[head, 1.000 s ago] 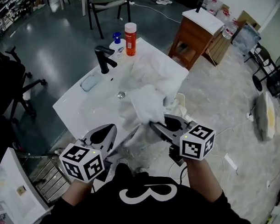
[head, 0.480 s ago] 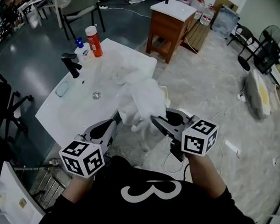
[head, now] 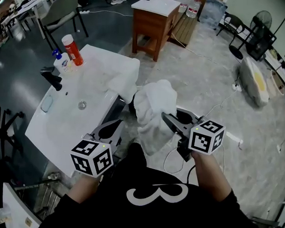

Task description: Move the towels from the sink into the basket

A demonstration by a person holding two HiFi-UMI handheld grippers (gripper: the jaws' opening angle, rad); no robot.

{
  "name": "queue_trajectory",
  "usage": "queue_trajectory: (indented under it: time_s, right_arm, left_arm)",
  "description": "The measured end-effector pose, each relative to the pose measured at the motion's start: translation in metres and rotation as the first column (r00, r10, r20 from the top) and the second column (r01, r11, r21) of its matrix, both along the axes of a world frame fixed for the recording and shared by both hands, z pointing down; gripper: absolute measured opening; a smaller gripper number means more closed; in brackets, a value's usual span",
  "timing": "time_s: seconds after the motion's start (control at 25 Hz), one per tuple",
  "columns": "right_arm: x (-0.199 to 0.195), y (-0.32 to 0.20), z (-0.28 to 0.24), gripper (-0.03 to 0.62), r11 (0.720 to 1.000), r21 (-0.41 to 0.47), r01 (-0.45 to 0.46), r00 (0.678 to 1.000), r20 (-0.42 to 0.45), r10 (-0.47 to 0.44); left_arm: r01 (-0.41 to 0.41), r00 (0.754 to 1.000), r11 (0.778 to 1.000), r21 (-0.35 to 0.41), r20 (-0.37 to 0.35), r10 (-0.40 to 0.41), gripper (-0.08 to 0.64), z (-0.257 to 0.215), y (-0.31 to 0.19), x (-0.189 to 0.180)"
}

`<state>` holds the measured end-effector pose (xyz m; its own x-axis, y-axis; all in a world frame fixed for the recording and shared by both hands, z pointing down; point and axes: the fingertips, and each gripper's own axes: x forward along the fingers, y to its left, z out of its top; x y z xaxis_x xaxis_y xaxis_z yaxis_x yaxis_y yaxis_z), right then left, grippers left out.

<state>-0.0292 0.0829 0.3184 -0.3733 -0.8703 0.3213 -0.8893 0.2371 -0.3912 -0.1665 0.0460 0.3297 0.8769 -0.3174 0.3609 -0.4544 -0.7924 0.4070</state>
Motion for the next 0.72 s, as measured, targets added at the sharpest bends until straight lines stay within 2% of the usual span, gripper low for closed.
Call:
queue_trajectory:
  time_s: [0.28, 0.44, 0.72]
  right_arm:
    - [0.063, -0.041, 0.022, 0.103, 0.996, -0.030, -0.080, 0.997, 0.010, 0.080]
    - [0.101, -0.075, 0.038, 0.103, 0.993, -0.058, -0.099, 0.993, 0.053, 0.102]
    - [0.161, -0.152, 0.083, 0.103, 0.982, -0.139, -0.131, 0.988, 0.063, 0.141]
  left_arm:
    - [-0.034, 0.999, 0.999, -0.038, 0.021, 0.035, 0.006, 0.025, -0.041, 0.059]
    - [-0.012, 0.999, 0.998, -0.063, 0.035, 0.014, 0.006, 0.039, -0.077, 0.093]
    - [0.026, 0.998, 0.992, -0.121, 0.061, -0.019, 0.006, 0.073, -0.150, 0.144]
